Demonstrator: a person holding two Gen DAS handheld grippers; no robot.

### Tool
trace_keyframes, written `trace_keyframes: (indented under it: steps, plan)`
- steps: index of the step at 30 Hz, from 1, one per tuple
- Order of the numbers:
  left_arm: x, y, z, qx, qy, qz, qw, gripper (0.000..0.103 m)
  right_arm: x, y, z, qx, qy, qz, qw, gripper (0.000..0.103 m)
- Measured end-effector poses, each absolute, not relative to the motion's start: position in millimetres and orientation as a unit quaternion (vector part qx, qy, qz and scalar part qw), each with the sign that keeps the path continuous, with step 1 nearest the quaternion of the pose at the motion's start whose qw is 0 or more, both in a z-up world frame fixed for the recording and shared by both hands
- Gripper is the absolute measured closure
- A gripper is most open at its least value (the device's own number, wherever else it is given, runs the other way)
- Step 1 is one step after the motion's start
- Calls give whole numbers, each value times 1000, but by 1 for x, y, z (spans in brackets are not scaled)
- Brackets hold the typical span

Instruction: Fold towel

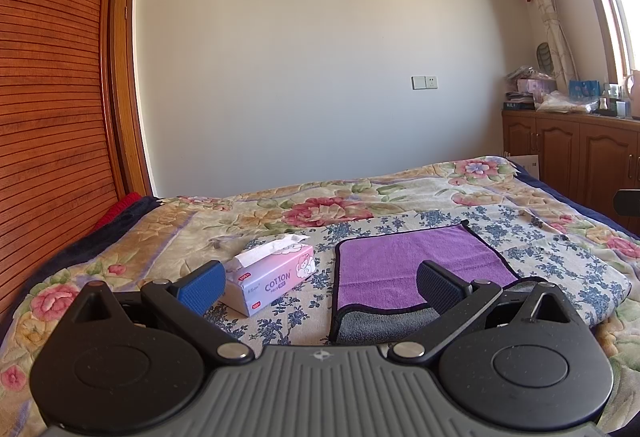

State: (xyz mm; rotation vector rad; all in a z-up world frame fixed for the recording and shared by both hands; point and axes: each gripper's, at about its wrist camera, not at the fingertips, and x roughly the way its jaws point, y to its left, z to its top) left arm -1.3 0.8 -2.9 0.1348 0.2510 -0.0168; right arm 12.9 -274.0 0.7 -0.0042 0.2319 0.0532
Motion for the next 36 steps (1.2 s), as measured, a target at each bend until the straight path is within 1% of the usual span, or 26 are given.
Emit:
trace_keyframes:
  steps: [7,20,36]
  plan:
    - [4,-4,-17,73,136,-11,988,0,16,-274,0,0,127,35,991,0]
    - [23,-7,-16,80,173,-24,981,0,35,-275,-5,21,153,41,987,0]
    - [49,-14,-23,99,193,-43,975,0,58,-276,-11,15,175,47,983,0]
